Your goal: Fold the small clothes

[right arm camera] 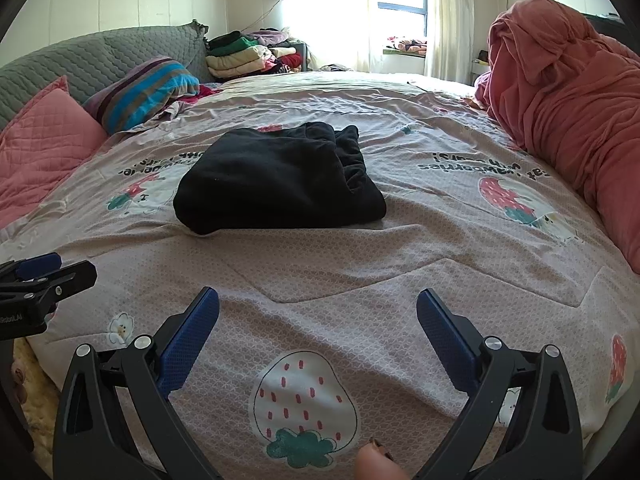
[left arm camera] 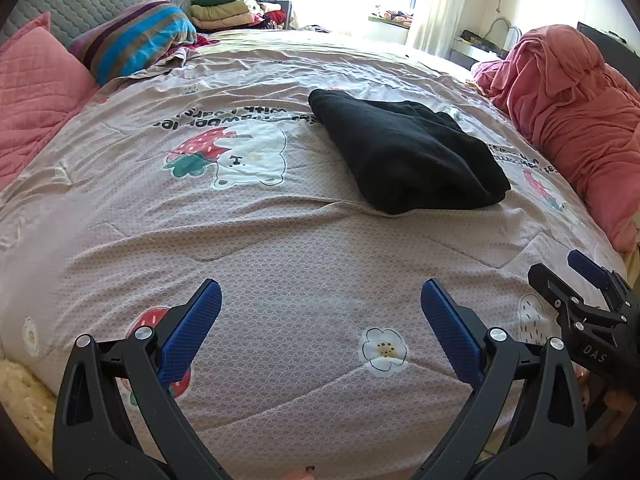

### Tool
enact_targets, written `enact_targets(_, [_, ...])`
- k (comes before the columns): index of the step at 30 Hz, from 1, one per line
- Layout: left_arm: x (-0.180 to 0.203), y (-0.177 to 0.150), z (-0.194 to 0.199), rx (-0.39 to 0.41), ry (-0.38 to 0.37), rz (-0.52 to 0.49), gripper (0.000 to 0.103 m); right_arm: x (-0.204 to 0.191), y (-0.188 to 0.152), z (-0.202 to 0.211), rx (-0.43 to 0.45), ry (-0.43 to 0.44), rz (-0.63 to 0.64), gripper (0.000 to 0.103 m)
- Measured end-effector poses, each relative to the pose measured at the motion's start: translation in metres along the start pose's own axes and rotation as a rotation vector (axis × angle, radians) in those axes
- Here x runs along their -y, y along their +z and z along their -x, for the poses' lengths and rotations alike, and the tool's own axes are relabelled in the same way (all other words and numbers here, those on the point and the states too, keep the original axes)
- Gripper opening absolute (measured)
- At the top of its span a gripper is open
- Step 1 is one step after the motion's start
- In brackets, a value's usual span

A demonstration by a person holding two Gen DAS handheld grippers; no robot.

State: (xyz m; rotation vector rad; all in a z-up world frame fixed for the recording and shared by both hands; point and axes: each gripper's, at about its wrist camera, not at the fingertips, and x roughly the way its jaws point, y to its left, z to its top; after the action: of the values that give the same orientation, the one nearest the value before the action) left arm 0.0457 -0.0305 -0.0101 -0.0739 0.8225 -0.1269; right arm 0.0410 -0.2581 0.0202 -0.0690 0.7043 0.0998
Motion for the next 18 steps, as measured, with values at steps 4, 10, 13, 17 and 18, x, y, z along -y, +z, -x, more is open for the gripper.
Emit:
enact_targets(4, [0.0012,-0.0003,-0.0015,-0.006,0.007,-0.004,0.094,0.0001,0.0002,0.0005,0.001,-0.001,-0.001,0.098])
enact_targets(10, [0.0006,-0.0003,-0.0026,-0.012,0.016,-0.005,0.094,-0.0007,0.0025,-0.0002,-0.002,0.000,0.004,0.098])
enact_targets(13, [0.0003,-0.0004,-0.0032,-0.013,0.020,-0.003,0.094,-0.0014,0.0026,-0.0005,-0.001,0.000,0.005,0.098])
enact_targets(17, [-0.0004,-0.0009,-0.0033,-0.014,0.025,0.000,0.094,-0.0017,0.0025,-0.0003,-0.001,-0.002,0.006,0.098])
enact_targets(18, [-0.0005,-0.0011,-0.0034,-0.015,0.027,0.000,0.094,-0.0020,0.0026,-0.0002,0.000,-0.003,0.006,0.098])
